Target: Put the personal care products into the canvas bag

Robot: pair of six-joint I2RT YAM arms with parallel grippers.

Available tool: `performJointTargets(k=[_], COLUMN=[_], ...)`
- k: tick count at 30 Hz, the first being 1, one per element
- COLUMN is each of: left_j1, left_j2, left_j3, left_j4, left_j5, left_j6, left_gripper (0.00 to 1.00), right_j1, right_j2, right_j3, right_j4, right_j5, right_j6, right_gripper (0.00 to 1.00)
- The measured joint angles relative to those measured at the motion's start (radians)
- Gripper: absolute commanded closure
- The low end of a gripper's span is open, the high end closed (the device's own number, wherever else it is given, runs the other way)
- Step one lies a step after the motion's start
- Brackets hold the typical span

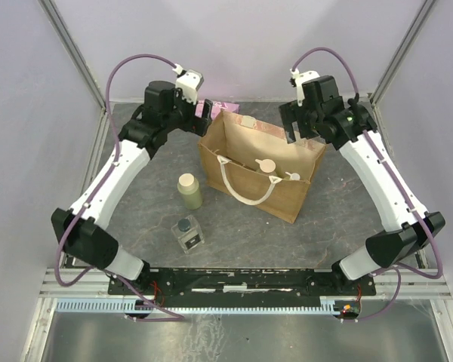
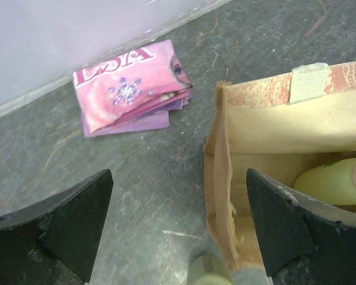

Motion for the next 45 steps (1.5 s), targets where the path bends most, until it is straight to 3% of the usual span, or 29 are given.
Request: performJointTargets(k=[7,15,23,32,41,45], left_j1=[0.0,-0.001,-0.014,-0.016,-0.016,-0.016], left_j2=[-0.147,-0.249,-0.246,-0.208,-0.135,-0.127], left_j3=[-0.025,-0.174,-0.344,-0.377,-0.386,-0.386], left_j4=[-0.185,-0.375,-0.415,-0.402,-0.366,-0.357], left_j5=[-0.084,-0.051,-0.005,-0.011,-0.031,-0.043], left_j6=[-0.079,-0.17,-0.214,-0.214,-0.214,-0.214], left_gripper=[0.0,0.0,0.0,0.06,0.23,0.44], right_j1=[-0.088,-0.1,-0.109,-0.112,-0.113,-0.113], right_j2=[0.023,0.051,0.079,0.063,0.045,0.045], right_j3=[0.003,0.003,0.005,-0.008,-0.027,-0.029], right_j4=[-0.042,-0.056,-0.077,-0.077,-0.08,-0.079], right_j5=[-0.04,-0.085,-0.089,-0.083,-0.076,-0.073], right_j6=[0.014,0.01,0.003,0.003,0.003,0.003], right_gripper=[0.0,0.01,0.02,0.03,0.03,0.03])
